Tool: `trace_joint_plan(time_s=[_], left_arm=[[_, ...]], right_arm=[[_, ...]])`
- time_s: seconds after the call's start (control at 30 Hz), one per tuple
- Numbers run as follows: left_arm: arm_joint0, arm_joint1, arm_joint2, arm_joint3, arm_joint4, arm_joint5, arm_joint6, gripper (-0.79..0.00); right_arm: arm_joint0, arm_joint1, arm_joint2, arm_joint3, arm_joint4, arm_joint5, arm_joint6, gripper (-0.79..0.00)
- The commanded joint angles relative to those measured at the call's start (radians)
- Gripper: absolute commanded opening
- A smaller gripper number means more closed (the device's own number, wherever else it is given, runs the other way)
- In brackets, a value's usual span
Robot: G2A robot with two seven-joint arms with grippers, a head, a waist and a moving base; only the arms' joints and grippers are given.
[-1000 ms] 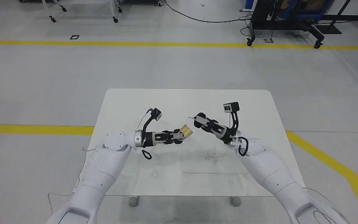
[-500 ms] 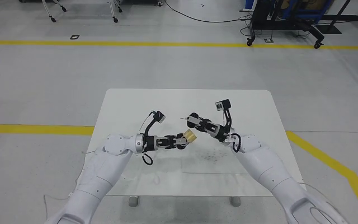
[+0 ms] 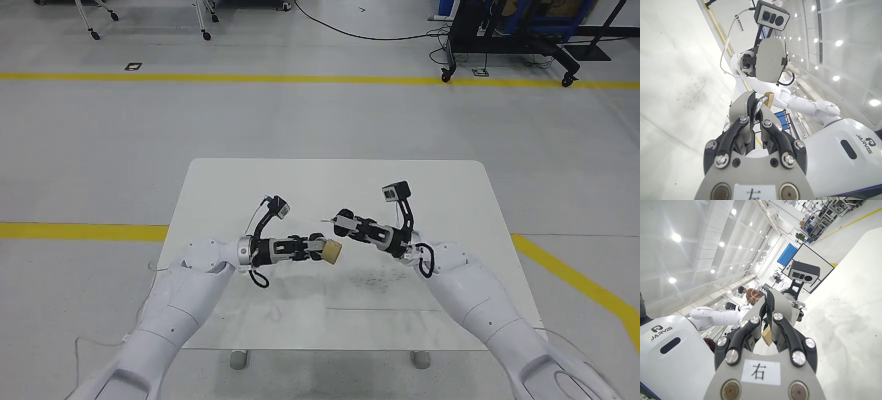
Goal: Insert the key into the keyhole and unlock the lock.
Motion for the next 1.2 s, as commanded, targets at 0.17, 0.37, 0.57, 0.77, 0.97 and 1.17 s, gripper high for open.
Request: trace_joint_plan(time_s=[0.17,0.37,0.57,0.77,0.97,1.17], left_arm=[[-0.028,0.0,0.016,0.038,0.062,-0.004,0.005,-0.785],[-0.023,0.001,0.018,0.028,0.084,0.003,0.026,-0.785],[0.004,0.006,0.013,-0.035,0.121,0.037,0.081,-0.785],[0.011,0.007,-0.01,-0.036,0.068,0.075,0.108,-0.785],[0.007,0.005,-0.009,-0.037,0.095,0.092,0.158,-0.785],[0.005,0.005,-0.008,-0.036,0.109,0.093,0.166,-0.785]], right_arm=[[-0.01,0.011,0.008,-0.033,-0.019,0.013,0.013,-0.785],[-0.01,0.015,0.0,-0.04,-0.052,0.022,0.022,-0.785],[-0.006,0.007,-0.007,-0.006,-0.046,0.002,0.002,-0.785],[-0.017,0.008,-0.009,-0.01,-0.059,-0.003,-0.003,-0.785],[-0.039,0.019,0.004,-0.041,-0.062,-0.011,-0.011,-0.785],[-0.049,0.024,0.016,-0.053,-0.048,-0.015,-0.015,-0.785]])
